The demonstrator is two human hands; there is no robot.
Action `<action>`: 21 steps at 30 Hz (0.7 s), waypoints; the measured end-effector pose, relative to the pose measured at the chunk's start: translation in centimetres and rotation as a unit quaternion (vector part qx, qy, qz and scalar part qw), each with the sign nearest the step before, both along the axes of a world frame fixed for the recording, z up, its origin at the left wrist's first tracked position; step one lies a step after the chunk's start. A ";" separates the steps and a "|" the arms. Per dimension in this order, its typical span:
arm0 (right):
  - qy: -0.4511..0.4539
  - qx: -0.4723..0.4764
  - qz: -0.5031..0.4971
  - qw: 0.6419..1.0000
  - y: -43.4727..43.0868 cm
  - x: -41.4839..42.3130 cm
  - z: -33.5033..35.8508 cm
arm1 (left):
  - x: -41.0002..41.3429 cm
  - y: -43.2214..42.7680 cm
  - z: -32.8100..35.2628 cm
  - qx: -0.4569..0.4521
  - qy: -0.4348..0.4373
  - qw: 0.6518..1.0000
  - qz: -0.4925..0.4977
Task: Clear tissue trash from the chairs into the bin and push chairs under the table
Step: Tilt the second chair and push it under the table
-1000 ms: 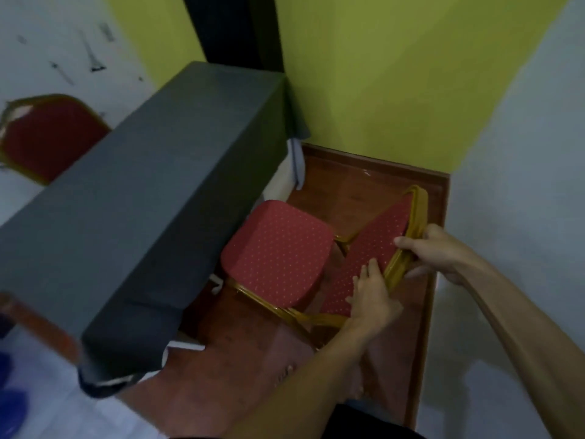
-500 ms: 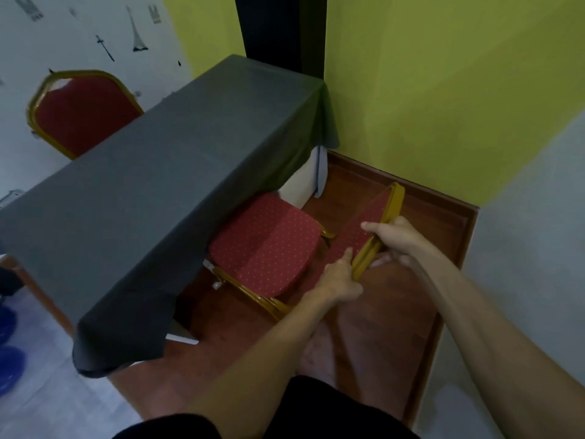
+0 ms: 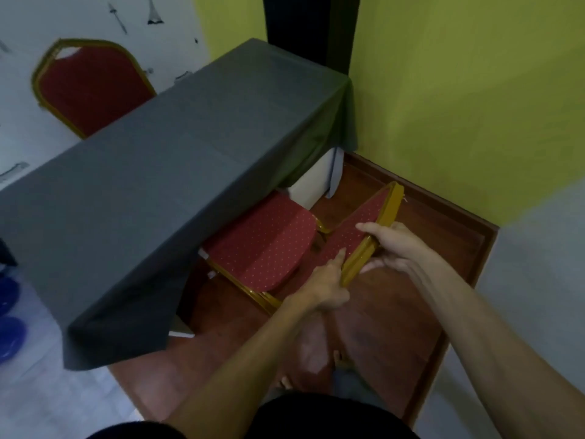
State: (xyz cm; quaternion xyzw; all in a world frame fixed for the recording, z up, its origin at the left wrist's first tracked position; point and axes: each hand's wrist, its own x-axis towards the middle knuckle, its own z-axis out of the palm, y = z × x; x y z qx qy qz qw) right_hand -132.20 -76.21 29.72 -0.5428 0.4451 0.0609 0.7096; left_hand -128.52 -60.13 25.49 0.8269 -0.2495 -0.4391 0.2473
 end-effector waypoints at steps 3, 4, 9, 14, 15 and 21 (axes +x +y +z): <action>-0.004 0.028 0.006 1.000 1.2 2.8 -0.4 | 2.7 1.6 0.3 0.011 0.003 1.000 0.009; -0.006 0.043 0.008 0.999 1.9 3.6 -0.6 | 3.6 2.4 0.4 0.016 0.006 1.000 0.012; -0.013 0.079 0.010 0.997 4.1 7.8 -1.8 | 7.5 4.8 1.2 0.038 -0.014 0.999 0.030; -0.029 0.087 0.021 0.996 5.5 11.7 -2.8 | 10.0 6.0 1.5 0.032 -0.054 0.995 0.077; -0.035 0.086 0.021 0.995 5.8 12.4 -2.9 | 10.1 6.1 1.5 0.028 -0.080 0.990 0.112; -0.043 0.106 0.030 0.993 6.5 15.1 -3.6 | 10.2 6.5 -0.1 0.036 -0.175 0.954 0.241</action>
